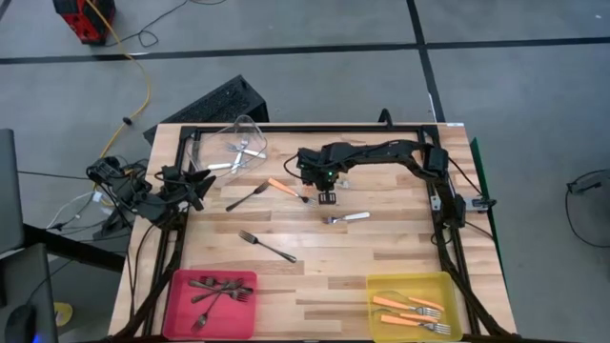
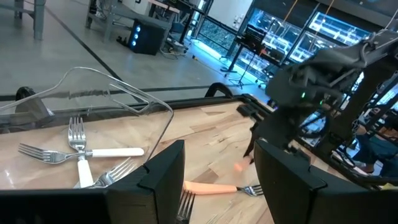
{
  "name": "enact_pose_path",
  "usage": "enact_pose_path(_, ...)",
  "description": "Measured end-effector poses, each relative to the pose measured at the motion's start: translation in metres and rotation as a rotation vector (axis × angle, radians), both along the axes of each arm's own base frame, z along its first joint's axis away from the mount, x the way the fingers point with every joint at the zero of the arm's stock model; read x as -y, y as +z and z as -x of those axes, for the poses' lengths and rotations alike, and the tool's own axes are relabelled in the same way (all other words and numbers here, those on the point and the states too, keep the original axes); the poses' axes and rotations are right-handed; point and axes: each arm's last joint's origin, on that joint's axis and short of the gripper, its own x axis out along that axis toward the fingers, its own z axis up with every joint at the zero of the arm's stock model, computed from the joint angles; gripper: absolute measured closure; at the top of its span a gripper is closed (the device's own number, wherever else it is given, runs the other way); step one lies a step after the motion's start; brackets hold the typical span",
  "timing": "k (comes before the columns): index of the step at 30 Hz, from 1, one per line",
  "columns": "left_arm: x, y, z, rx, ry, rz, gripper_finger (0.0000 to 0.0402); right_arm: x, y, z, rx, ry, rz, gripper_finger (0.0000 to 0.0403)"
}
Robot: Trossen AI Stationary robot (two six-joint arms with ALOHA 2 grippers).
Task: Sort silverware by color (type)
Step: Put the orange fork into the yellow bin
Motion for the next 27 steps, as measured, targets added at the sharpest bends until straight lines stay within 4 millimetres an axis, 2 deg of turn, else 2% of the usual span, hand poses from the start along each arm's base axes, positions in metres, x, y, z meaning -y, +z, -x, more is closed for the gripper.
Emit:
enact_pose_path(8, 0.000, 0.000, 0.000, 0.000, 0.000, 0.000, 0.0223, 0.004, 0.039, -0.011, 0.033, -0.004, 0.046, 0.0327)
enact_pose_path(15, 0.000, 0.000, 0.000, 0.000, 0.000, 0.000, 0.0223, 0.001, 0.087, -0.022, 0.117, 0.007, 0.069, 0.0327)
enact_pose_path(21, 0.000, 0.000, 0.000, 0.000, 0.000, 0.000, 0.0223, -0.021, 0.130, -0.028, 0.189, 0.053, 0.080, 0.0327)
enact_pose_path(27, 0.000, 0.000, 0.000, 0.000, 0.000, 0.000, 0.0223, -0.061, 0.158, -0.031, 0.233, 0.100, 0.064, 0.0327)
